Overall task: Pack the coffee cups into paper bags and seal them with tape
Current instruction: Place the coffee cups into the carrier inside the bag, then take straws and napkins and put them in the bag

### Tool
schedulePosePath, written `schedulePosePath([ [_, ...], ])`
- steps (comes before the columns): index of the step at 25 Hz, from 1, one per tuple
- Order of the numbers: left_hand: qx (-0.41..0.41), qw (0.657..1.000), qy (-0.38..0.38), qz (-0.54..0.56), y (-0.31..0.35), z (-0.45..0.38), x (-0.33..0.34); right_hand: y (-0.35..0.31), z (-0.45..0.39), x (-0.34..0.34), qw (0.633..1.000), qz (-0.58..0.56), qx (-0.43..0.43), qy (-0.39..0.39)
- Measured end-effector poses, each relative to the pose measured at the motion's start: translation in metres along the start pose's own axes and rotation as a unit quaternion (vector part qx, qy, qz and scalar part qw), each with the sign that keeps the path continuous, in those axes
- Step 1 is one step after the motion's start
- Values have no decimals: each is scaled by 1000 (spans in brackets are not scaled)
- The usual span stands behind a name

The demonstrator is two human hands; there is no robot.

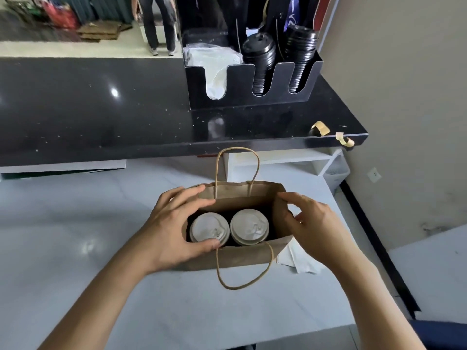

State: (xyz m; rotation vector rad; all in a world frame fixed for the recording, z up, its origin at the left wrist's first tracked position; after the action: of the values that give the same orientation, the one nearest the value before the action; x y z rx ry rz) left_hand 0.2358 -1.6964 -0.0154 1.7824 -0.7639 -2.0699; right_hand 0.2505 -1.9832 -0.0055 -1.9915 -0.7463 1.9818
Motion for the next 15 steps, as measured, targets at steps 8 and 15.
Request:
schedulePosePath([
  [8,-8,994,108,-24,8,9,-11,5,-14,-18,992,-58,-94,-64],
  [15,-6,990,139,-16,19,1,-33,2,-47,-45,991,-71,-114,-18],
])
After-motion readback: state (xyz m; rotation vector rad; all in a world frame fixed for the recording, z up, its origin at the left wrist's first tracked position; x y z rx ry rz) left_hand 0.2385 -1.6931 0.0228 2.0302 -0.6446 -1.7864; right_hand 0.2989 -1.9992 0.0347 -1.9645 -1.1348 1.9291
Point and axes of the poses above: each hand's wrist, its own z-axis away from the middle knuckle, its own x-axis out of the palm, y = z × x, the point moved 4 cm from there along -z, towards the middle knuckle, and after that the axes turned 8 degrees about -x, right-handed, at the moved point
